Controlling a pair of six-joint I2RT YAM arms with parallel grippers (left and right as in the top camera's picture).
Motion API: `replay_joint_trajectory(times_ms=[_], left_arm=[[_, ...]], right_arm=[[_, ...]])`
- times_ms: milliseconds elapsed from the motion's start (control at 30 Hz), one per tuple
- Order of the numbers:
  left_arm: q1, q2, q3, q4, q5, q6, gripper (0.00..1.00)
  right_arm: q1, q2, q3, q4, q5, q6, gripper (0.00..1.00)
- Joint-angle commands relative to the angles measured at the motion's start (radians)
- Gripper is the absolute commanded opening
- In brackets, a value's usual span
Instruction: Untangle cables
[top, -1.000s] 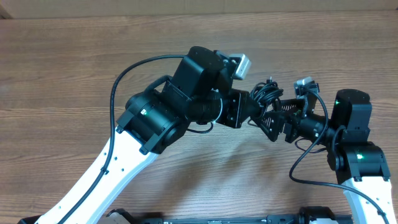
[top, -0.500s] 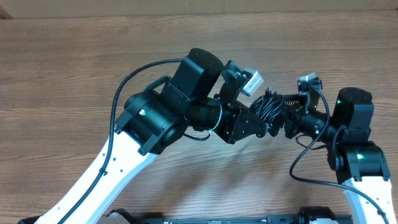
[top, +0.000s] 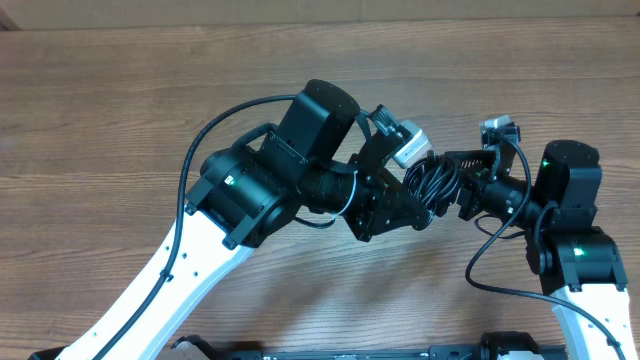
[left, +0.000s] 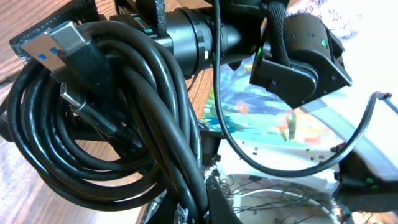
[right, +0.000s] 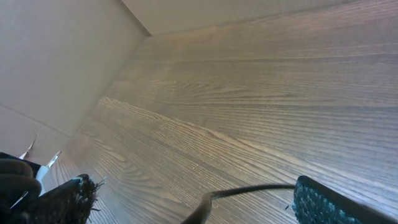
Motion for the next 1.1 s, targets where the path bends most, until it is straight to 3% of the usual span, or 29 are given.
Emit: replay_joint_trajectory(times_ms=[0, 367, 700, 1067], left_arm=[[-0.032, -0.004, 0.008, -0.039, 0.132, 0.135, 0.04], [-0.032, -0.004, 0.008, -0.077, 0.117, 0.199, 0.04], [-0.032, -0.004, 0.008, -0.196, -0.249, 0.246, 0.04], [-0.032, -0.004, 0.008, -0.156, -0.247, 0.273, 0.04]], right_arm=[[-0.003, -0.002, 0.004, 0.034, 0.02, 0.03, 1.0], [-0.003, -0.002, 0.004, 0.109, -0.055, 0.03, 1.0], [-0.003, -0.002, 0.004, 0.178, -0.138, 0.03, 1.0], [-0.003, -0.002, 0.004, 0.184, -0.208, 0.03, 1.0]])
